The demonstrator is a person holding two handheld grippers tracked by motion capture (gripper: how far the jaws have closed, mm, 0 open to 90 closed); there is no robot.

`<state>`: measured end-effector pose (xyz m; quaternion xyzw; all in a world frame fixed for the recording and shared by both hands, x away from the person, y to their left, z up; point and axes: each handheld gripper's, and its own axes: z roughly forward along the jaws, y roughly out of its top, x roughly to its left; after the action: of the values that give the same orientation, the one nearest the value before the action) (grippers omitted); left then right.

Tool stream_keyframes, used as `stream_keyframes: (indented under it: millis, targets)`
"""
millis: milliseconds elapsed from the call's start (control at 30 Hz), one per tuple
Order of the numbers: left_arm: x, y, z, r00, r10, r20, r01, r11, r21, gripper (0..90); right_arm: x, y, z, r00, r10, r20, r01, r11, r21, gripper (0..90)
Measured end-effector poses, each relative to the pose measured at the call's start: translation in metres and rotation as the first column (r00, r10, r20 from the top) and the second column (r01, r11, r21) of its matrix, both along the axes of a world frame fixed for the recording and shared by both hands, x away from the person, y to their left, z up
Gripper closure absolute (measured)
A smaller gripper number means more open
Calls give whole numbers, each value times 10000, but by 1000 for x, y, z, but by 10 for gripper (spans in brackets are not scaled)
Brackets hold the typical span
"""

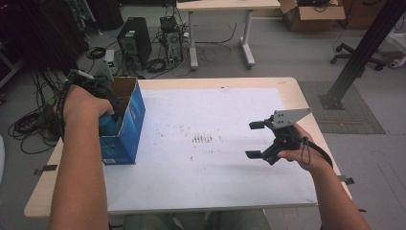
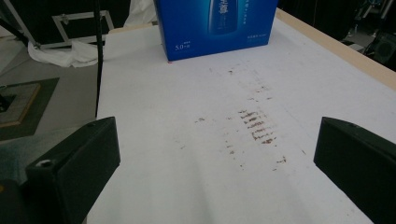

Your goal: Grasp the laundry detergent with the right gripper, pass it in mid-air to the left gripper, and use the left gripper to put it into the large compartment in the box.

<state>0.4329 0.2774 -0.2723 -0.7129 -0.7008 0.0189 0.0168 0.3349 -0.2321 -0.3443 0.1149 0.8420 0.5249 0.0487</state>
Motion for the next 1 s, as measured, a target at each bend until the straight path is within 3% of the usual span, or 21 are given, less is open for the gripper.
stream_keyframes:
  millis: [467,1000]
  targets:
    - [3,1,-18,9996,-48,-265,47,10000,-30,380,1,0,-2,10000,-13,23,13,10000,28,5]
    - [4,2,-27,9996,-87,-253,85,9999,-90,380,-2,2,-3,10000,0,3,0,10000,-24,4]
